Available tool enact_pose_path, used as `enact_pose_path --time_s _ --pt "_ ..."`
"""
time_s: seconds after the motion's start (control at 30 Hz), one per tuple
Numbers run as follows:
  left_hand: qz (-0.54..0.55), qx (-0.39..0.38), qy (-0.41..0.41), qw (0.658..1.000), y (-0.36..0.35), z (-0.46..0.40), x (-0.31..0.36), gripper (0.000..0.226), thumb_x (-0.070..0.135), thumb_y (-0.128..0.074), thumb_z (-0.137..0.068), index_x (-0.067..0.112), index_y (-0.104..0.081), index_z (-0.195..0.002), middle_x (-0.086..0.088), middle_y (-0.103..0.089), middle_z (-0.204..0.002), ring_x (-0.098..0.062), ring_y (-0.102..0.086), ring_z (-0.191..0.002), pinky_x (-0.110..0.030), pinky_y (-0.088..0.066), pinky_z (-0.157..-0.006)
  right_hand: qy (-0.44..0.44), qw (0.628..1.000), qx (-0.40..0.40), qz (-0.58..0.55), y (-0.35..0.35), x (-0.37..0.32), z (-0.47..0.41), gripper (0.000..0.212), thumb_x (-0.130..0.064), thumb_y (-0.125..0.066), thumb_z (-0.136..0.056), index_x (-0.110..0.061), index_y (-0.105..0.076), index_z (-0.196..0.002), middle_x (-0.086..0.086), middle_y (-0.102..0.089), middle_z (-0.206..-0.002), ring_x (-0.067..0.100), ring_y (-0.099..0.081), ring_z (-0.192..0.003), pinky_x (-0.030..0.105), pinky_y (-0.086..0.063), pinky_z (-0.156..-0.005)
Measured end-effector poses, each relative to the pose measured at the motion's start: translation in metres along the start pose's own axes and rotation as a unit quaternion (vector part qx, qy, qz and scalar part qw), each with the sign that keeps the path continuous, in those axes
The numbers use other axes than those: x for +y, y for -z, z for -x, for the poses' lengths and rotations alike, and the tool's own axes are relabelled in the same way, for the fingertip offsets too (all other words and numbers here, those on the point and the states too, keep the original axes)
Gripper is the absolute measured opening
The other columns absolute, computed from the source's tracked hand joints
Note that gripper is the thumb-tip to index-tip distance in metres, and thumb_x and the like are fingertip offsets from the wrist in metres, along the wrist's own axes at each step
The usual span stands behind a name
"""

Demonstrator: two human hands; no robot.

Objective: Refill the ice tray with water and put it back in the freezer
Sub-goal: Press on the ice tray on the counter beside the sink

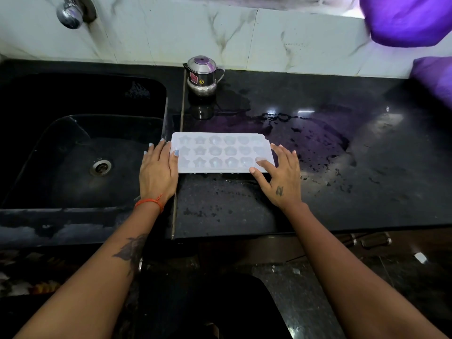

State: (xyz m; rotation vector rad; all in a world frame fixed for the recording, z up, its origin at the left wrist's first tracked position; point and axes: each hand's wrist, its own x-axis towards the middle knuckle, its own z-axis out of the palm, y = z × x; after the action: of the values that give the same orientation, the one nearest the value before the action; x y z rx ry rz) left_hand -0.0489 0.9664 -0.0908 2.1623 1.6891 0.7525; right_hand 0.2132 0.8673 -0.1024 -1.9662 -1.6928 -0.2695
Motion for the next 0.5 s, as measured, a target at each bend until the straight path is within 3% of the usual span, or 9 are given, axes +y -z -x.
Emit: enact_pose_path --time_s 0.5 --pt "0.005 -0.002 0.005 1.0 0.0 -0.0033 -0.0007 0.046 0.029 -0.029 -0.102 0.006 -0.04 -0.141 -0.011 -0.036 -0.15 -0.029 -0.022 -0.143 -0.039 -0.011 -0.119 -0.007 1.0 -0.008 0.019 -0.0015 -0.0015 0.0007 0.048 -0.056 -0.038 -0.092 -0.02 -0.069 -0.099 0.015 -0.053 -0.133 0.035 -0.042 -0.129 0.053 -0.021 -0.113"
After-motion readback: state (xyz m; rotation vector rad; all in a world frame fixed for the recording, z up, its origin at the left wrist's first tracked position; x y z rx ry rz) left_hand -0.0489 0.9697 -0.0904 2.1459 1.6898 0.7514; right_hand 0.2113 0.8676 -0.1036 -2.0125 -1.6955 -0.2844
